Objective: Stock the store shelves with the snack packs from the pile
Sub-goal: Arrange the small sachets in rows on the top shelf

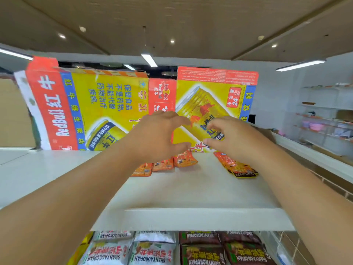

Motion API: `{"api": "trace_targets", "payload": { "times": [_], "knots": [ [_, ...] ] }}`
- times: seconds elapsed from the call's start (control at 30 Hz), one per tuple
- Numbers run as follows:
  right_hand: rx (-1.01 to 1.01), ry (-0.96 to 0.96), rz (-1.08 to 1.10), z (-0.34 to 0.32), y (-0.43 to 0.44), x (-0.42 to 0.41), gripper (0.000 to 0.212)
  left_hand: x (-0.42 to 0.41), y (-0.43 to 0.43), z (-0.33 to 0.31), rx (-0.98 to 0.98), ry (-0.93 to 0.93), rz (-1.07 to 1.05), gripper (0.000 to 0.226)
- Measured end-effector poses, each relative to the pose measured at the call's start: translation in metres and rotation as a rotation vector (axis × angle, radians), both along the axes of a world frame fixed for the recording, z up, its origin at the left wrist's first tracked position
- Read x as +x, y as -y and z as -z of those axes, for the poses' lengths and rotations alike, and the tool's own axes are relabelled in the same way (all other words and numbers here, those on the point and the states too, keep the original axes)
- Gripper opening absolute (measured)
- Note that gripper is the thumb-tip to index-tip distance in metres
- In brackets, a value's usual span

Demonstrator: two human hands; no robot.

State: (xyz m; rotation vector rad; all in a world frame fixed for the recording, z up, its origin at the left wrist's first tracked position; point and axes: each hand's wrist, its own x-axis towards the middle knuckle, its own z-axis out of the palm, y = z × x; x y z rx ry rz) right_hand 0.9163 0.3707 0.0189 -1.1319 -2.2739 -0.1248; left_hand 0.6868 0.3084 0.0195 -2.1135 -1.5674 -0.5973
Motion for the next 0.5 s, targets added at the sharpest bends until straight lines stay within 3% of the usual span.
{"api": "trace_targets", "payload": {
  "times": [0.23, 0.37, 0.5],
  "knots": [
    [0.094, -0.027, -0.191, -0.032, 0.069, -0.099, 0.043, -0.095, 0.093, -0.032, 0.036, 0.049, -0.168, 0.072],
    [0.098, -0.011, -0.276, -0.047, 0.116, -0.171, 0.043, -0.161, 0.163, -0.041, 0.095, 0.118, -0.239, 0.059],
    [0.101, -0.012, -0.368, -0.059, 0.169, -0.254, 0.043, -0.232, 0.237, -0.043, 0.052, 0.198, -0.349, 0.060]
  ]
}}
